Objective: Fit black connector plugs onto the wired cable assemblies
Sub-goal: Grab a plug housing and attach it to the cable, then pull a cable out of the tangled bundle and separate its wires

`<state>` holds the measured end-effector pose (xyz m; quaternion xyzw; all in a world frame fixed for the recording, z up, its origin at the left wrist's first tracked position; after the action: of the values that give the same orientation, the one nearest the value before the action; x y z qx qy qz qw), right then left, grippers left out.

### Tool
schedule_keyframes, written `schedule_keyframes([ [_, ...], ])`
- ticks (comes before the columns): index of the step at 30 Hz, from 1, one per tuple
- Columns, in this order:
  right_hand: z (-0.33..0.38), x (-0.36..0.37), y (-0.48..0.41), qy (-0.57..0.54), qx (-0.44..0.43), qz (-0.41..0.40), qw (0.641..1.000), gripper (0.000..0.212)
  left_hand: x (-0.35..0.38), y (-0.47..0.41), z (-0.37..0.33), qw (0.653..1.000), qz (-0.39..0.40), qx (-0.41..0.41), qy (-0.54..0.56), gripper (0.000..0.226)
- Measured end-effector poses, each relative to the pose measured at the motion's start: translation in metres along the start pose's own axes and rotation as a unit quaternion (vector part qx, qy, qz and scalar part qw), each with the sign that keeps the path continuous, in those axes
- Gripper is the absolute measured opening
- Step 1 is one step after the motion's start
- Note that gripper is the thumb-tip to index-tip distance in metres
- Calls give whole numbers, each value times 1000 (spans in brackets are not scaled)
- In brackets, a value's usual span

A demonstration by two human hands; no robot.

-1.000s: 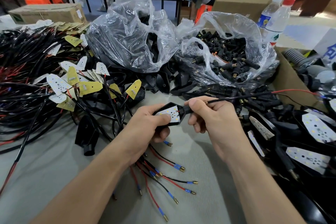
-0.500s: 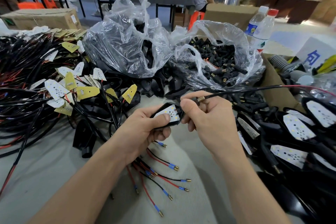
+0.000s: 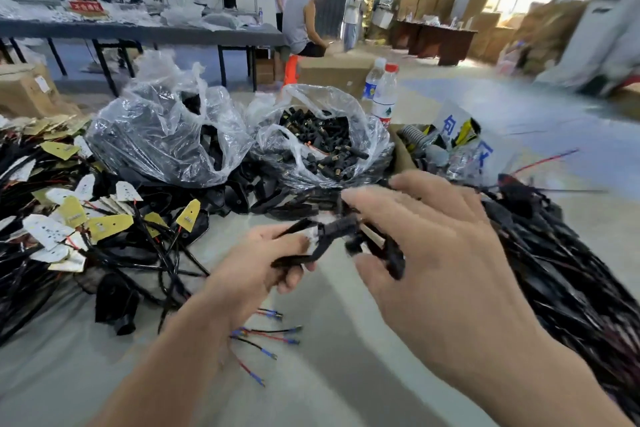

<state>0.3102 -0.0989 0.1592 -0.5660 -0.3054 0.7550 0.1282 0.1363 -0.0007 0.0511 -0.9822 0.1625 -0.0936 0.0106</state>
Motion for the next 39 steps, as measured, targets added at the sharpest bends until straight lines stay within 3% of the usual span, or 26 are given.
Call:
schedule_keyframes([
  [2,-12,1,6,109,5,79,991,68,17,-1,-10,998,56,10,-20,13],
  [4,-27,-1,12,165,59,141,974,57,36,-6,-18,997,71,26,-6,11],
  [6,-42,-12,18,190,103,129,968,42,54,-16,-23,998,35,33,50,9],
  [10,-79,-24,26,80,216,67,971,17,95,-44,-21,990,-38,7,132,6],
  [14,-129,7,25,35,264,52,962,40,125,-68,-4,979,-121,-31,162,25],
  [16,-142,26,29,30,250,78,965,61,131,-70,7,981,-145,-31,124,37],
  [18,-149,44,36,43,214,97,971,69,133,-68,17,988,-144,-5,53,40],
  [22,-145,57,38,60,193,46,978,53,136,-60,22,991,-61,39,-111,43],
  [26,-114,69,31,25,146,33,988,49,130,-51,14,979,-27,91,-183,44],
  [28,-97,85,28,-9,115,51,992,39,118,-43,10,953,-34,142,-267,44],
  [31,-75,111,25,-94,91,93,987,44,85,-32,8,875,-35,186,-446,46],
  [32,-67,121,24,-125,84,105,983,48,70,-27,10,860,-36,173,-480,41],
  [36,-19,163,21,-190,107,157,963,62,0,-10,12,862,-76,56,-499,25],
  [39,22,196,13,-237,92,197,947,66,-47,3,6,828,-151,12,-540,8],
])
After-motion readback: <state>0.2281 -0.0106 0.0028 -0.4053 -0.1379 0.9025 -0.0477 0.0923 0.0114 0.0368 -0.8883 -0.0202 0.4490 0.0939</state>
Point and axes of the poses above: each hand's wrist, its own y-axis away from the middle knuckle, its own x-axis out of the palm, z = x × y, the point moved 3 cm from there along -y, towards the middle knuckle, and after that the axes turned 6 degrees about x, right-handed, at the moved point
